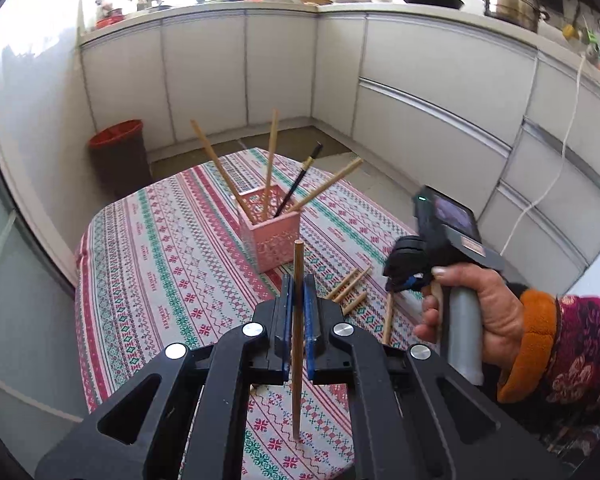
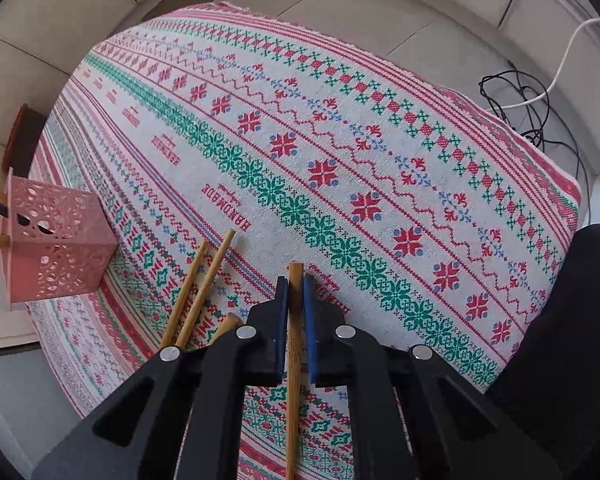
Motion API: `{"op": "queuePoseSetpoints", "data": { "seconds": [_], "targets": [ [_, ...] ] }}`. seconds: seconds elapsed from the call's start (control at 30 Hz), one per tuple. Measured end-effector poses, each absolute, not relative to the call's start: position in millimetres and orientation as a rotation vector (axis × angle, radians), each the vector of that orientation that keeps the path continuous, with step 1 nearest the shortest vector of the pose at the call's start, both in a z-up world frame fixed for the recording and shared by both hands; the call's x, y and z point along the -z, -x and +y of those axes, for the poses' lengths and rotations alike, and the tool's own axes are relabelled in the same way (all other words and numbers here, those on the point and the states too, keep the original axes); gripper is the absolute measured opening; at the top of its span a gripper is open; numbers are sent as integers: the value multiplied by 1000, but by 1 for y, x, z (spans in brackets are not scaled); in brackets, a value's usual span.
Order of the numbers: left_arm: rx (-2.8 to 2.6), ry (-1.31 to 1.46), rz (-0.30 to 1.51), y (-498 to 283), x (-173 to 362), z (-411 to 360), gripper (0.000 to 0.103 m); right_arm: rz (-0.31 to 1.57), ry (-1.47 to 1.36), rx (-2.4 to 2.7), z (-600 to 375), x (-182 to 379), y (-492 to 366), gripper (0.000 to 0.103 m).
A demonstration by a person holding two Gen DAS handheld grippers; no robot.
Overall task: Organize utensils
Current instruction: 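Lift both chopsticks upright and carry them over the pink basket, then lower both chopsticks into the pink basket and open both grippers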
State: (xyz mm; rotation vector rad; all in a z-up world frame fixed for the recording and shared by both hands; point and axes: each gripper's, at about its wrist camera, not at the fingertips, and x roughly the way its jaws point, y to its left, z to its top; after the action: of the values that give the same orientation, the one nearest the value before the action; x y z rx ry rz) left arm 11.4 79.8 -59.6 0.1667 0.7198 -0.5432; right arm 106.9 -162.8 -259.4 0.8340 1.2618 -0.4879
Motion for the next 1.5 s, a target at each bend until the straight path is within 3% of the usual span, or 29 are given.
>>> {"op": "queuePoseSetpoints", "data": {
  "seconds": [0.57,0.97,1.23,1.5],
  "targets": [
    [440,-18,652,0,9,85,4,777,-502,189,-161,75,-17,8],
    [379,15,594,-7,-37,83,4,559,-418,14,-138,-47,-1,8],
    [350,28,536,-45,-74,68,4,455,-418,-14,-136,-89,-43,8],
    [323,80,509,-102,-83,52,4,451,-396,-23,-139,-87,-99,8]
  ]
}}
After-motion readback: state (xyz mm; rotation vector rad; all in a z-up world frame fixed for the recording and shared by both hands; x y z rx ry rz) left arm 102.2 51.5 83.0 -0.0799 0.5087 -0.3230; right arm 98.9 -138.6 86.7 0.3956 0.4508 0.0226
